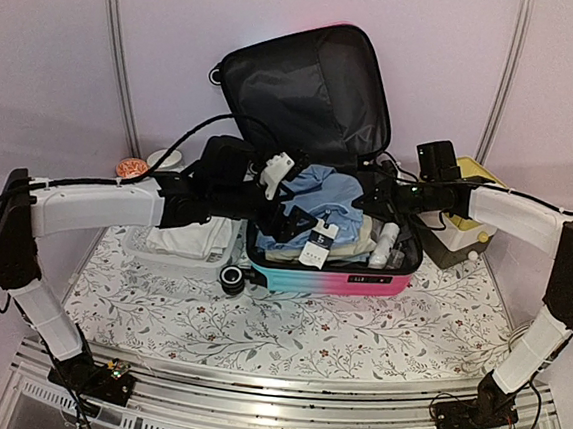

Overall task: Open, take out, and arrange the luggage
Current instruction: Pick up the clothes from the opened luggage.

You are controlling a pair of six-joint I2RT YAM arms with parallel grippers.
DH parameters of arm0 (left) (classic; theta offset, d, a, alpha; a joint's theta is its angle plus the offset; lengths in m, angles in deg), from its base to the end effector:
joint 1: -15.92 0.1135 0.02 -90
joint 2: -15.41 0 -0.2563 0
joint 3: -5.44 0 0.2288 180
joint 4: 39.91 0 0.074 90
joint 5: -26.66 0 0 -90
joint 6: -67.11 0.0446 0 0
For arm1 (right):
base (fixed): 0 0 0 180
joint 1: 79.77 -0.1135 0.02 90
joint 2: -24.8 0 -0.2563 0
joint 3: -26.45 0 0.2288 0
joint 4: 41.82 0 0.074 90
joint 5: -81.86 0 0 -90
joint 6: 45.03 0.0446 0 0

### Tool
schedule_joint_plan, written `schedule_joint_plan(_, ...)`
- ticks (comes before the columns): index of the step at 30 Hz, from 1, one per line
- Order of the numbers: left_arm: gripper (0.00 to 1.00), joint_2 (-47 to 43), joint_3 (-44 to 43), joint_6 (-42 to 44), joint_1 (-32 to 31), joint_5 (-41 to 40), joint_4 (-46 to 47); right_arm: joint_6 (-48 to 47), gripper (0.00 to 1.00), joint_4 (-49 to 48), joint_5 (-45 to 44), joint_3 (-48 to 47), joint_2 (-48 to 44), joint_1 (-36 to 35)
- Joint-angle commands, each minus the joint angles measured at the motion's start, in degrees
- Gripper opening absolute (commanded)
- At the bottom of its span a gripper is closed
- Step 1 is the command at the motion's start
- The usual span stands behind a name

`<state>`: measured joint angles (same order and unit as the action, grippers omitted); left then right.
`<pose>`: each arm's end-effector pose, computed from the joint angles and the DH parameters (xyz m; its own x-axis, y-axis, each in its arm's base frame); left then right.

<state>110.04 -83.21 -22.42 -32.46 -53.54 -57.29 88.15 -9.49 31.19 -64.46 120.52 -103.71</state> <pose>0.2444 -0.2865 0.2984 -0.2565 0.3008 -0.9186 0.8426 0.5352 -0.0600 0.3176 0.1719 0.2838 -0.9332 0.1648 -0.3194 -0.1880 0.5337 0.8245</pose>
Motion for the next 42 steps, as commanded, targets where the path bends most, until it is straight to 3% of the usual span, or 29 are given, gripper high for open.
schedule_joint_plan(1,0.98,1.9,-2.4,1.9,-1.1,-0.5,1.4,1.1,0.12,0.5,0.1,-0.6,0.4,-0.5)
schedule_joint_plan(8,0.98,2.8,-0.1,4.5,-3.0,-1.2,7.2,2.0,0.11,0.5,0.0,-0.2,-0.2,-1.1)
schedule_joint_plan(15,0.98,5.0,0.3,9.5,-5.5,-4.4,12.8,4.9,0.03,0.2,0.3,0.2,-0.5,-1.5)
schedule_joint_plan(23,0.98,11.1,-5.1,12.7,-7.6,-8.4,12.0,8.6,0.02,0.0,-2.6,-0.1,-2.6,-2.4)
schedule_joint_plan(34,0.98,17.1,-11.3,16.2,-9.7,-20.2,11.0,9.1,0.02,-0.3,-2.0,-0.8,-2.6,-2.8)
schedule_joint_plan(38,0.98,15.7,-11.2,20.4,-12.6,-30.0,11.2,9.2,0.02,-0.3,-2.3,-0.8,-2.1,-2.8)
schedule_joint_plan(42,0.98,10.6,-7.0,24.0,-14.7,-28.1,12.3,9.1,0.02,-0.4,-2.1,-0.8,-1.8,-2.8)
